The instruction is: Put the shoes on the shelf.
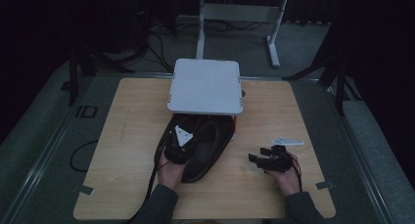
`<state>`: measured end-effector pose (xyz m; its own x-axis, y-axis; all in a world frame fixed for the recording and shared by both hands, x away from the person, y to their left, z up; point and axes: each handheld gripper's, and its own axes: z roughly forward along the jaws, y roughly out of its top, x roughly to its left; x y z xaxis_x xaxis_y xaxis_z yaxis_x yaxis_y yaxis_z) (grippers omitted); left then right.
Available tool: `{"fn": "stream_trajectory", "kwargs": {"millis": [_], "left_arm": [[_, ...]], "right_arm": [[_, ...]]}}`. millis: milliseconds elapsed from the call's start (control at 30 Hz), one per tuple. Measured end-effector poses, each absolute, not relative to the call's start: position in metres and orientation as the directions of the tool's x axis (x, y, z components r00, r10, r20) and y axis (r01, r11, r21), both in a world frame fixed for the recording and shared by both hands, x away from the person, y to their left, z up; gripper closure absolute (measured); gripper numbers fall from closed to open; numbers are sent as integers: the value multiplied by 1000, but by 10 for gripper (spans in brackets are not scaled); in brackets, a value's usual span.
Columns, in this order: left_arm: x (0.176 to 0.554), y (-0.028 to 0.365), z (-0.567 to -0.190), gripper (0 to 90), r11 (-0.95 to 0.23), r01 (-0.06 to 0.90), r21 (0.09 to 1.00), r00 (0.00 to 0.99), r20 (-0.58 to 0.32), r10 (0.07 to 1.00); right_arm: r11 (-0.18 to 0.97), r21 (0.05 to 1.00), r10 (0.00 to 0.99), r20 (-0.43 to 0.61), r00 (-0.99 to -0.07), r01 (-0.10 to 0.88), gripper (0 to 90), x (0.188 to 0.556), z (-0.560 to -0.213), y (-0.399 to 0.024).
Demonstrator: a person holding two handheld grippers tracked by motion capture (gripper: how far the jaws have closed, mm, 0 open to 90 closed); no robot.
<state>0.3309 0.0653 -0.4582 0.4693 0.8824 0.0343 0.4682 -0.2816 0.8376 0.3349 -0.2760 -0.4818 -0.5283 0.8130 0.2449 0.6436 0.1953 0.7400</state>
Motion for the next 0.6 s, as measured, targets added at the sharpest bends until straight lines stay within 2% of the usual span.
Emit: {"fn": "stream_trajectory", "kwargs": {"millis": [600], "left_arm": [[342,60,-455,747,-230,481,846,423,7,906]], "right_arm": [[197,736,814,245,-526,648,323,335,-484,-275]]}}
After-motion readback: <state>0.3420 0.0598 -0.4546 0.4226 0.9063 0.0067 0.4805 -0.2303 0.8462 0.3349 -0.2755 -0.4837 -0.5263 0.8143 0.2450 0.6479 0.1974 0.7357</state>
